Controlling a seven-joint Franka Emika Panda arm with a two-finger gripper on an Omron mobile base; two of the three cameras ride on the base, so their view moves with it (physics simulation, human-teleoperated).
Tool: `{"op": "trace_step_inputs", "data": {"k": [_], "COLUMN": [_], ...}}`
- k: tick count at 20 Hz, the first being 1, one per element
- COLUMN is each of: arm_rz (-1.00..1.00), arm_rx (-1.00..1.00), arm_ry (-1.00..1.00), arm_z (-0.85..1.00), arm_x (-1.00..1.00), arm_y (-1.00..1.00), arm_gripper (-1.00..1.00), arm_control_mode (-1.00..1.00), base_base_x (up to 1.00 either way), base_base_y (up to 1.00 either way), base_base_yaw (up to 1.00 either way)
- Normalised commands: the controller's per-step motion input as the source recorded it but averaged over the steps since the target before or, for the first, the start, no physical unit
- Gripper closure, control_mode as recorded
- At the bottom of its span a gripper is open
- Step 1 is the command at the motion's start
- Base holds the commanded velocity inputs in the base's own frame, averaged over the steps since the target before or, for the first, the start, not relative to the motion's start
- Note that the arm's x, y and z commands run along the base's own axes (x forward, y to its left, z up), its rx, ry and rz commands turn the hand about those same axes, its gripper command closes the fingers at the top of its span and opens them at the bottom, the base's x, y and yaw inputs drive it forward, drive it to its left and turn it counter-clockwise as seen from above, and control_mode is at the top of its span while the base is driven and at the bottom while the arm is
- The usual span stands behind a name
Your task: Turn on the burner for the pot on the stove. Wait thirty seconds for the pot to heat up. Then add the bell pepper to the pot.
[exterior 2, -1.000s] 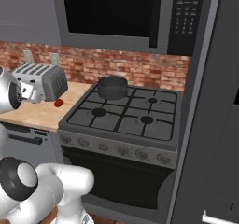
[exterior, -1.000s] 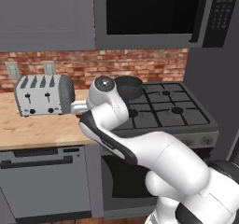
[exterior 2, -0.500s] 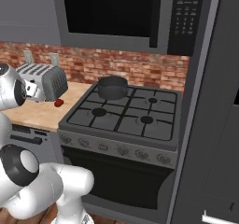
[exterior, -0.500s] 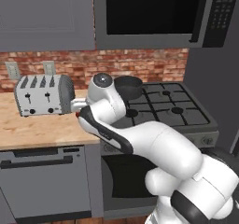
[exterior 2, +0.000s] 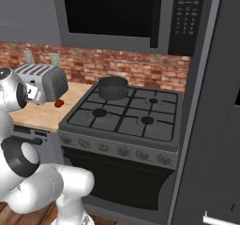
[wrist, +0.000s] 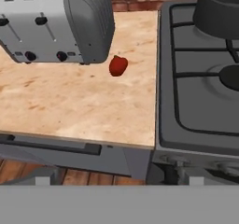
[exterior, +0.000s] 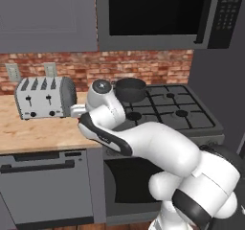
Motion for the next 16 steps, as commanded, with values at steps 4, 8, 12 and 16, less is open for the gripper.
{"op": "trace_step_inputs", "data": {"k": [4, 8, 12, 16], "arm_rz": [0.00, 0.00, 0.00, 0.00], "arm_rx": [0.00, 0.00, 0.00, 0.00], "arm_ry": [0.00, 0.00, 0.00, 0.00], "arm_z": [-0.14, -0.15, -0.21, -0.23], "arm_x": [0.22, 0.28, 0.30, 0.31], "arm_y": [0.01, 0.03, 0.07, 0.11], "arm_gripper": [-1.00, -1.00, -1.00, -1.00], "arm_control_mode": [-1.00, -1.00, -1.00, -1.00], "base_base_x": [0.00, 0.00, 0.00, 0.00], "base_base_y": [0.00, 0.00, 0.00, 0.00], "base_base_yaw": [0.00, 0.00, 0.00, 0.00]}}
